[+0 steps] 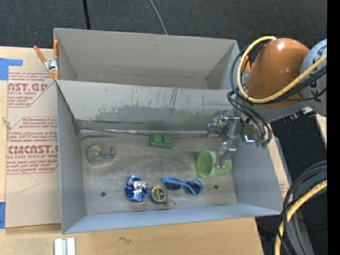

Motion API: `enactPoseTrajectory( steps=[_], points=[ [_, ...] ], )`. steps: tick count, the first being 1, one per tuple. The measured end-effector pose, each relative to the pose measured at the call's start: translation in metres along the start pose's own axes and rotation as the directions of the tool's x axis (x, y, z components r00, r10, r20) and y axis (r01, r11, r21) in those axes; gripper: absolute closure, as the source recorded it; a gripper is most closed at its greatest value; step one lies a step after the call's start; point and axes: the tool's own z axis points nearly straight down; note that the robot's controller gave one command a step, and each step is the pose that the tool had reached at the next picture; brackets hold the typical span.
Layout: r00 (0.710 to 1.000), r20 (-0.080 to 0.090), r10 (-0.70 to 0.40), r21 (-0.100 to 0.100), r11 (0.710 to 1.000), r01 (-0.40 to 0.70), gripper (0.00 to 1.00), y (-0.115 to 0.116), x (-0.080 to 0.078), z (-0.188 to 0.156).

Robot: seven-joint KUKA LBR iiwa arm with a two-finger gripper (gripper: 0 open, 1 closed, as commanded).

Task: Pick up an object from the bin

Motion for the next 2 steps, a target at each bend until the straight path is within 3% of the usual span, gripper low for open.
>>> enactPoseTrajectory(
  steps=[1,2],
  points=[
    [0.991,0.002,-0.136,-0.001,0.991,0.136,0.0,0.0158,0.039,0.1333],
    [0.991,0.0,-0.137,-0.001,0.991,0.137,1.0,0.0155,0.038,0.1292]
  ],
)
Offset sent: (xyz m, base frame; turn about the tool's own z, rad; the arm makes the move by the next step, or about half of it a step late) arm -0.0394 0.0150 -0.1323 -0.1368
